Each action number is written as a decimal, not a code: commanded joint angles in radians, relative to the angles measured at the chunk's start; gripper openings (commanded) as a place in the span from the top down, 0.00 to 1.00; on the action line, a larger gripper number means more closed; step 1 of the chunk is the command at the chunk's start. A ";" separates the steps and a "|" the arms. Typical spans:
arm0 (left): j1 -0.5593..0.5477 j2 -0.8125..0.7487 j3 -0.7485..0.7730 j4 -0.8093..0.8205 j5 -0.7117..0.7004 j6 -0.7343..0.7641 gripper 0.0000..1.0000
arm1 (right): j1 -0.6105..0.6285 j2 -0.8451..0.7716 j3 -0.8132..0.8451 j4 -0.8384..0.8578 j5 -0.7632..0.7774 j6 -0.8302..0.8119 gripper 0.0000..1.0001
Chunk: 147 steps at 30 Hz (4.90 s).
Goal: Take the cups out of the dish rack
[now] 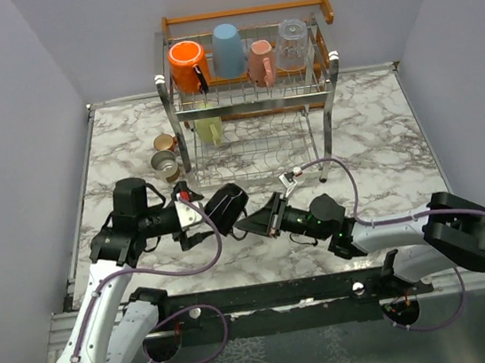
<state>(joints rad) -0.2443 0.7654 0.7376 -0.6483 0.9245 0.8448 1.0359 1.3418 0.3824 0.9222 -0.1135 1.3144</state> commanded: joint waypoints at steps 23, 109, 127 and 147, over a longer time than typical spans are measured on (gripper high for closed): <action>-0.003 -0.066 0.026 0.144 -0.274 -0.234 1.00 | 0.086 -0.022 0.128 -0.106 0.152 -0.116 0.31; 0.489 1.356 1.257 -0.107 -0.668 -0.315 0.32 | -0.234 0.788 1.042 -0.541 0.560 -1.040 0.02; 0.551 1.464 1.318 -0.059 -0.531 -0.433 0.48 | -0.236 0.879 1.097 -0.459 0.560 -1.058 0.13; 0.566 1.367 1.314 -0.073 -0.409 -0.471 0.31 | -0.238 1.030 1.265 -0.455 0.601 -1.093 0.35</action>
<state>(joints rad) 0.3061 2.2444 2.0712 -0.7113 0.4568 0.3748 0.8032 2.3245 1.5982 0.4648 0.4591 0.2466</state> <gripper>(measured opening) 0.647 0.702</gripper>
